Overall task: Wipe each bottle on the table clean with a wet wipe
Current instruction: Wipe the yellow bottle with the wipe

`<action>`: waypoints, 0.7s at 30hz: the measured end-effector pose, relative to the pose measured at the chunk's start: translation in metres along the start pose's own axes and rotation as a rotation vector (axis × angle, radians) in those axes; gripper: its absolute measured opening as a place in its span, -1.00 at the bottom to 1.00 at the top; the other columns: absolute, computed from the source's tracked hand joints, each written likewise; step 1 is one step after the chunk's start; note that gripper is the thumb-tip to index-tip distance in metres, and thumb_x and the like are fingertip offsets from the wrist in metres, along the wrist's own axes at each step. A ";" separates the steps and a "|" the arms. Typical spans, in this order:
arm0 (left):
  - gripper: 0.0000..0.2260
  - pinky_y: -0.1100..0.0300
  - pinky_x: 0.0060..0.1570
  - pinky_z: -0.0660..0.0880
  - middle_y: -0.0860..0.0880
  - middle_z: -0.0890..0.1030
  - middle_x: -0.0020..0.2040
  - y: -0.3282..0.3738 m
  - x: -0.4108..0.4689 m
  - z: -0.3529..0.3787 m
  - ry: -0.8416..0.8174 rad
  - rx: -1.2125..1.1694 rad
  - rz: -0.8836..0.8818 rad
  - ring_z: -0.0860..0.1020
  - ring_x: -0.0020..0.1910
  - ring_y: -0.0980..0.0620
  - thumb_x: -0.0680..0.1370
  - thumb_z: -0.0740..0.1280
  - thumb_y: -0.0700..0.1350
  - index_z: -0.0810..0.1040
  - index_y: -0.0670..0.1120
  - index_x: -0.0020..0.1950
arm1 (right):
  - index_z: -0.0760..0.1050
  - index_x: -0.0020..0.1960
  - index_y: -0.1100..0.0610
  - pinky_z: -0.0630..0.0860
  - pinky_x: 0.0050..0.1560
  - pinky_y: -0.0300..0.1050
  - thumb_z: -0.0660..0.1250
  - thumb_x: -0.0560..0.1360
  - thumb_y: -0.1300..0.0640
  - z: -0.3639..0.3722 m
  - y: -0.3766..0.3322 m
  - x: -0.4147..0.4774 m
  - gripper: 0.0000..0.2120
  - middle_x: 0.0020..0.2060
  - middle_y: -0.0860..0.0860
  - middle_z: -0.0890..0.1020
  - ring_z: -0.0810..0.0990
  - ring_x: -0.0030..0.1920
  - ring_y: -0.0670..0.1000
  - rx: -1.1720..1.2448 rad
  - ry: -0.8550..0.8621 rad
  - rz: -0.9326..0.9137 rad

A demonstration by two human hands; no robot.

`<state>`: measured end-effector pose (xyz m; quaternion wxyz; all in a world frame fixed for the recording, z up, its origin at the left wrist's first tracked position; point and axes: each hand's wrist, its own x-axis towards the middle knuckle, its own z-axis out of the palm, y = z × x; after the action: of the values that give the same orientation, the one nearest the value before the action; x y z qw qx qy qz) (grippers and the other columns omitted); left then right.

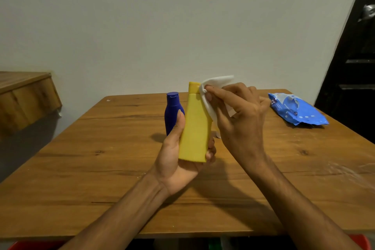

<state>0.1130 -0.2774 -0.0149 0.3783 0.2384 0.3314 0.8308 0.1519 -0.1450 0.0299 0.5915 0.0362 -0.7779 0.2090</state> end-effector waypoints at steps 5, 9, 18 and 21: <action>-0.45 0.12 -0.18 0.39 -0.14 0.53 -0.13 -0.001 -0.002 0.000 -0.021 -0.038 0.010 0.49 -0.24 -0.02 0.48 0.29 0.29 0.53 -0.15 0.20 | 0.62 0.10 -0.06 0.28 -0.08 0.04 0.38 0.51 0.05 -0.001 -0.002 0.000 -0.83 -0.11 -0.12 0.61 0.51 -0.08 -0.05 0.067 0.029 0.021; -0.46 0.12 -0.17 0.38 -0.15 0.53 -0.13 -0.001 -0.001 0.001 -0.026 -0.044 0.022 0.50 -0.25 -0.02 0.46 0.31 0.28 0.53 -0.14 0.19 | 0.63 0.08 -0.03 0.38 -0.09 0.14 0.39 0.50 0.03 0.000 -0.002 0.001 -0.84 -0.09 -0.12 0.64 0.56 -0.06 -0.04 0.137 0.079 0.048; -0.46 0.12 -0.20 0.39 -0.14 0.50 -0.14 0.001 -0.001 0.000 -0.032 -0.045 0.013 0.49 -0.26 -0.02 0.46 0.30 0.29 0.53 -0.12 0.18 | 0.59 0.08 -0.05 0.52 -0.08 0.18 0.39 0.49 0.01 0.003 -0.001 0.001 -0.83 -0.07 -0.12 0.66 0.62 -0.01 -0.07 0.317 0.127 0.120; -0.47 0.12 -0.21 0.41 -0.14 0.52 -0.14 0.003 -0.001 -0.001 -0.018 -0.021 0.022 0.49 -0.24 -0.02 0.45 0.32 0.28 0.56 -0.11 0.17 | 0.58 0.10 -0.04 0.50 -0.09 0.21 0.39 0.49 0.03 0.003 0.000 0.000 -0.82 -0.05 -0.11 0.65 0.60 0.00 -0.04 0.318 0.085 0.097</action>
<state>0.1118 -0.2800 -0.0135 0.3745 0.2453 0.3167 0.8362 0.1489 -0.1459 0.0296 0.5999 0.0827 -0.7101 0.3591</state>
